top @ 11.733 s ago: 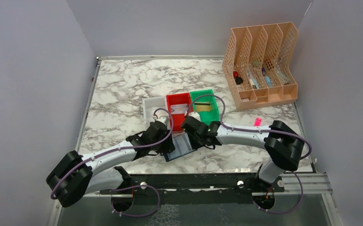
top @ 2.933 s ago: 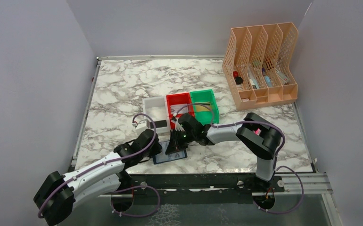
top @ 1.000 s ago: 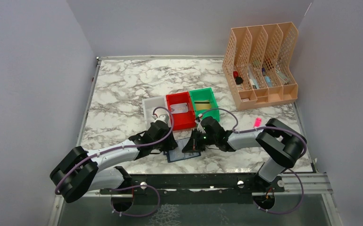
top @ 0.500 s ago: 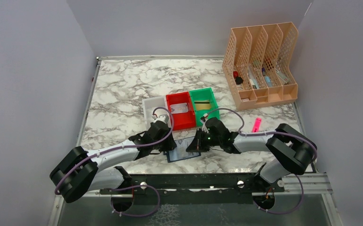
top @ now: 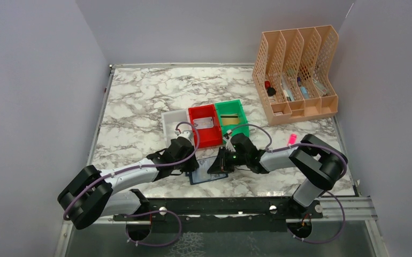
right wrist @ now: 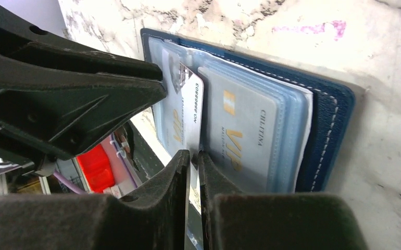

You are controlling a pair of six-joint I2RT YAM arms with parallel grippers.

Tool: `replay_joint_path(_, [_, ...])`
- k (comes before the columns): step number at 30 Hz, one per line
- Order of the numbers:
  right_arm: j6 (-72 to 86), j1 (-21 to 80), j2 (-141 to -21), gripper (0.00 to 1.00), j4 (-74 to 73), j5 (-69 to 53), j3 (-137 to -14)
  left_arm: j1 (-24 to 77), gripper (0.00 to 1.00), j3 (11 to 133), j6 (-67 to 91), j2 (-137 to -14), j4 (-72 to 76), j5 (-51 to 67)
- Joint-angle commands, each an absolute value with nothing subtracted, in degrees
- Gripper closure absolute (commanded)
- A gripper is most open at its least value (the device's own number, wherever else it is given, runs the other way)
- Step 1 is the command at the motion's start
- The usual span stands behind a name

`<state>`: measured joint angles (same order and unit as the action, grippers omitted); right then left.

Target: Take the credit cards out of the card holder

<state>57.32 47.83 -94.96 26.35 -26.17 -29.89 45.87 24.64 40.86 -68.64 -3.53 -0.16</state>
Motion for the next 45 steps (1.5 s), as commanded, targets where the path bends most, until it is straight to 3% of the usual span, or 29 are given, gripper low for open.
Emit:
replay_joint_path(1, [58.04,47.64,-95.78,0.81,29.44,-27.09,-30.31,46.01,0.79,24.39,38.79,-70.50,-5.87,1.66])
replay_joint_path(7, [58.34,47.55,-97.54,0.78,29.83,-27.74,-31.34,45.96,0.86,24.86,38.32,-71.97,-5.83,2.02])
replay_joint_path(12, [58.05,47.55,-96.95,0.92,29.25,-27.45,-31.64,45.96,0.86,24.72,38.40,-71.62,-6.05,1.31])
replay_joint_path(18, [55.34,47.48,-92.00,0.92,21.32,-21.22,-30.91,45.94,0.86,24.17,39.20,-69.38,-7.26,-1.14])
replay_joint_path(29, [54.88,46.85,-87.93,0.95,19.26,-20.87,-29.22,45.97,0.85,24.00,39.80,-67.42,-8.08,-2.55])
replay_joint_path(38, [52.89,46.77,-79.51,0.99,10.50,-13.15,-29.46,45.92,0.64,24.99,40.23,-64.00,-8.86,-4.79])
replay_joint_path(45, [49.63,46.81,-70.81,0.99,4.83,-6.51,-29.23,45.97,0.55,25.57,40.86,-60.19,-8.88,-6.18])
